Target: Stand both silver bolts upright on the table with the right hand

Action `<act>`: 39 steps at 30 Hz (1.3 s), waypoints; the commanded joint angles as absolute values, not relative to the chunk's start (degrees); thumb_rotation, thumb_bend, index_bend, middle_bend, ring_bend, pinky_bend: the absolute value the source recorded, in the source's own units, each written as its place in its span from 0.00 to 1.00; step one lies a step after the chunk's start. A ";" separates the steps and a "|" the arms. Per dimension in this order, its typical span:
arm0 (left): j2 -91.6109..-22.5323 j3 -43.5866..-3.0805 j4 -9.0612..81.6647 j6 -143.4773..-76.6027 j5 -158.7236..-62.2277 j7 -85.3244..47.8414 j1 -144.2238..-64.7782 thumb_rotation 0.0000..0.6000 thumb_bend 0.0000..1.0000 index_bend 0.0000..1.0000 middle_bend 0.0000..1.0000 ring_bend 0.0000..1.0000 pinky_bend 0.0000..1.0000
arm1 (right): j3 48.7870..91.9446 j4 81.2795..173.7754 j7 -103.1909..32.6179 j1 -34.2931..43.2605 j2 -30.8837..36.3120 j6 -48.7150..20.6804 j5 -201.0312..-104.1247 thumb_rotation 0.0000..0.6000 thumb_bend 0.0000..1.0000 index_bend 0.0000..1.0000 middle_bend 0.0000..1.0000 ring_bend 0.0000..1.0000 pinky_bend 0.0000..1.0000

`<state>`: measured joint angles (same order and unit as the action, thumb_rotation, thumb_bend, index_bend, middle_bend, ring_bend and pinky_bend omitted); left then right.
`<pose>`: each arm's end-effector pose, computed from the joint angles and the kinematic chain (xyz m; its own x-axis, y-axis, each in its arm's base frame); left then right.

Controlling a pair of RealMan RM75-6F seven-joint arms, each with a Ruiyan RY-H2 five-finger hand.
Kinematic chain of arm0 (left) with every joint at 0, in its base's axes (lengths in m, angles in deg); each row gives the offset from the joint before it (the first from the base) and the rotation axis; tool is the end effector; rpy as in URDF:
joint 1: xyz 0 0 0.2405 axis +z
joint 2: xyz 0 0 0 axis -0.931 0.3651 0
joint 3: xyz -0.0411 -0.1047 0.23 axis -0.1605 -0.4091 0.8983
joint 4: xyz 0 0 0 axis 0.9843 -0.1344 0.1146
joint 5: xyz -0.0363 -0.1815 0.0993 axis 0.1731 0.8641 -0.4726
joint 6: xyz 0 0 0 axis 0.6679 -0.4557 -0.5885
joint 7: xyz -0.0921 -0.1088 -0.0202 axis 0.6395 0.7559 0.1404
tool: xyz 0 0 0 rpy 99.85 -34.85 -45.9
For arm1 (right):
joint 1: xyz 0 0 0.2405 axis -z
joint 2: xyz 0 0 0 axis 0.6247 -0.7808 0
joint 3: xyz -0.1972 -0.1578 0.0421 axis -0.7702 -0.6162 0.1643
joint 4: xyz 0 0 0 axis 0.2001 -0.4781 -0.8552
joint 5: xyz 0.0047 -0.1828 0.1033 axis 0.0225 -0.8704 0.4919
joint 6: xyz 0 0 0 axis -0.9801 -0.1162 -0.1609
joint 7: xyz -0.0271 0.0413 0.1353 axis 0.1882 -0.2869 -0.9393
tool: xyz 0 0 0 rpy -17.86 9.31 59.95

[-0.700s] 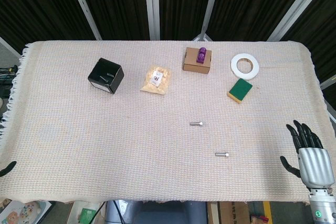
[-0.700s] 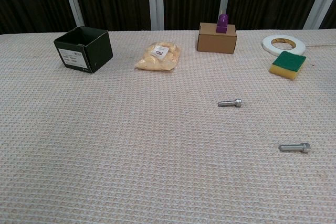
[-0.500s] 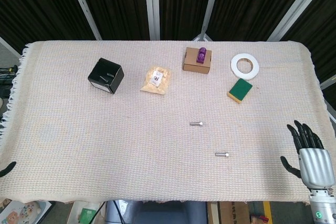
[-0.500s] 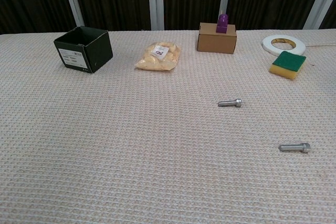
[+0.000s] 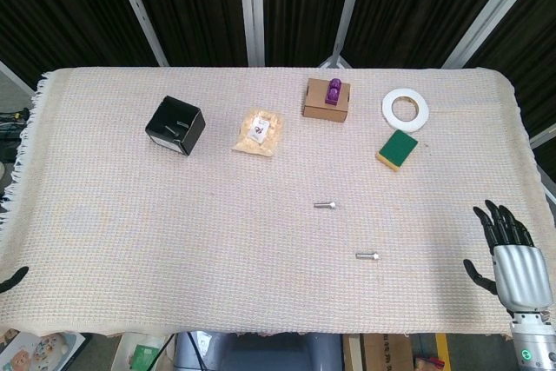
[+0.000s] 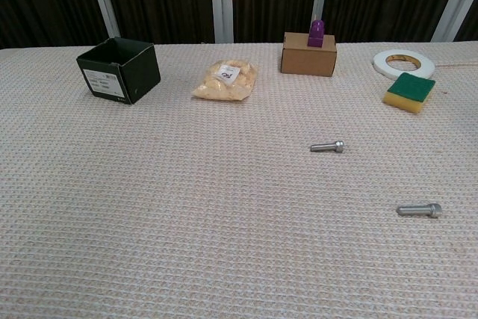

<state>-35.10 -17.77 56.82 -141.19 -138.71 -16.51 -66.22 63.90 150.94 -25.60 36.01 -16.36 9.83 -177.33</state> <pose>-0.3137 0.1394 0.1937 0.4074 -0.1239 0.9048 0.9132 0.0423 -0.4054 -0.2911 -0.1713 0.1580 0.4401 0.0425 0.8969 -0.8977 -0.0033 0.4406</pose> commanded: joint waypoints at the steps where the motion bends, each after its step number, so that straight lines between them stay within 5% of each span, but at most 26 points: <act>1: -35.17 -17.45 56.74 -141.43 -139.30 -17.07 -66.12 1.00 0.12 0.06 0.04 0.00 0.13 | 63.81 151.18 -25.64 36.11 -16.39 10.08 -177.60 1.00 0.25 0.15 0.06 0.06 0.19; 13: -35.14 -18.02 56.90 -141.82 -137.80 -16.49 -65.68 1.00 0.12 0.06 0.04 0.00 0.14 | 63.52 152.81 -25.40 36.24 -15.87 8.50 -175.42 1.00 0.25 0.25 0.06 0.06 0.19; 39: -35.30 -19.17 57.18 -141.32 -135.58 -17.18 -65.84 1.00 0.12 0.06 0.04 0.00 0.14 | 63.02 158.63 -0.73 28.55 2.47 -4.07 -169.36 1.00 0.25 0.38 0.06 0.08 0.19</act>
